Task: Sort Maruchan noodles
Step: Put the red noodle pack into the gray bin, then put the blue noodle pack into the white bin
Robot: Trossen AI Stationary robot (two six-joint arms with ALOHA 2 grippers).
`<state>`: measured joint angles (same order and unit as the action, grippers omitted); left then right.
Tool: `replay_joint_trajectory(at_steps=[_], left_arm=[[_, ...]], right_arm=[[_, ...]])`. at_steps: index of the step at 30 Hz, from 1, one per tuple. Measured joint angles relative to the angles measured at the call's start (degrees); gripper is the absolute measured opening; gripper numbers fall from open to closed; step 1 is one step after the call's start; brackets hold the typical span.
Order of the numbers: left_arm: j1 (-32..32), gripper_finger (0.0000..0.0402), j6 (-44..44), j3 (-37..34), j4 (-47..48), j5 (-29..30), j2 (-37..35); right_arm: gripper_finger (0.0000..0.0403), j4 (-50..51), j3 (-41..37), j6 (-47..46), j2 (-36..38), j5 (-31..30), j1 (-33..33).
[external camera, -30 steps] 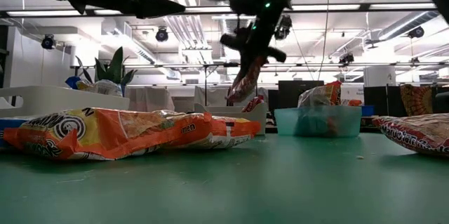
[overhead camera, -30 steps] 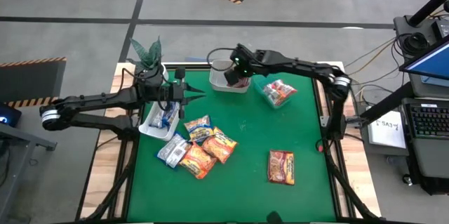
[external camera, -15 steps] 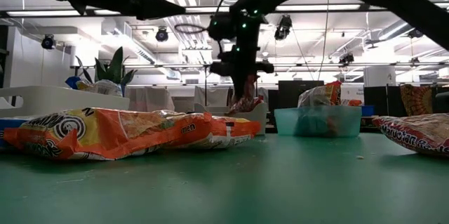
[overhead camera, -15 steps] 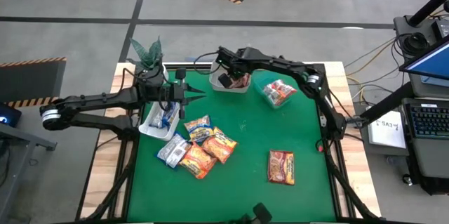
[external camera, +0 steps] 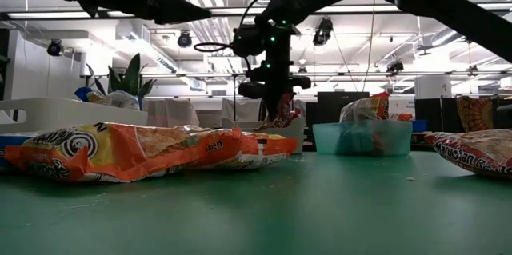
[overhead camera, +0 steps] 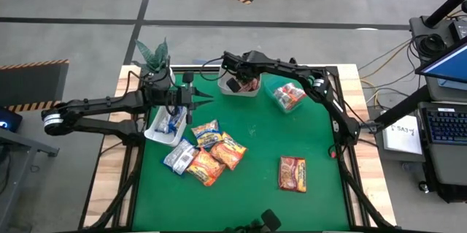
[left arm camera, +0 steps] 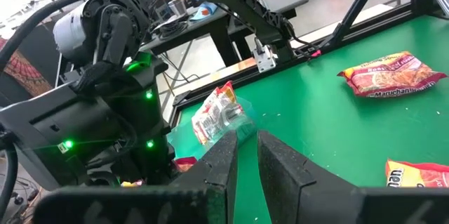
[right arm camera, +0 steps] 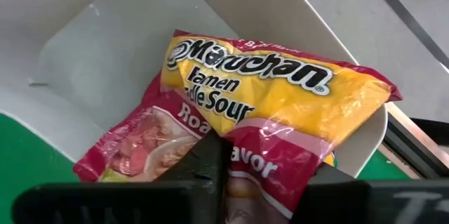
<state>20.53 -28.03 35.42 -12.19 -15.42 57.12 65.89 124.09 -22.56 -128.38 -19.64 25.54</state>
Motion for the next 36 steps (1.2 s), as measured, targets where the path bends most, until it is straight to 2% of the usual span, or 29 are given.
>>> replay_joint_trajectory(at_steps=[8,15,22,28,36], left_arm=[[0.0,0.0039,0.0,0.0,0.0,0.0,0.0],[0.0,0.0039,0.0,0.0,0.0,0.0,0.0],[0.0,0.0039,0.2,0.0,0.3,0.0,0.0],[0.0,0.0039,0.5,0.0,1.6,0.0,0.0],[0.0,0.0039,3.5,0.0,3.4,0.0,0.0]], right_arm=[[0.0145,-0.1,0.0,0.1,0.1,-2.1,0.0],[0.0179,0.6,0.4,0.1,1.4,-2.9,0.0],[0.0183,2.7,0.4,0.1,5.4,-2.9,-0.6],[0.0184,4.8,-0.9,1.4,9.7,-2.9,-4.3],[0.0177,3.0,-10.6,1.3,17.9,-2.9,-12.3]])
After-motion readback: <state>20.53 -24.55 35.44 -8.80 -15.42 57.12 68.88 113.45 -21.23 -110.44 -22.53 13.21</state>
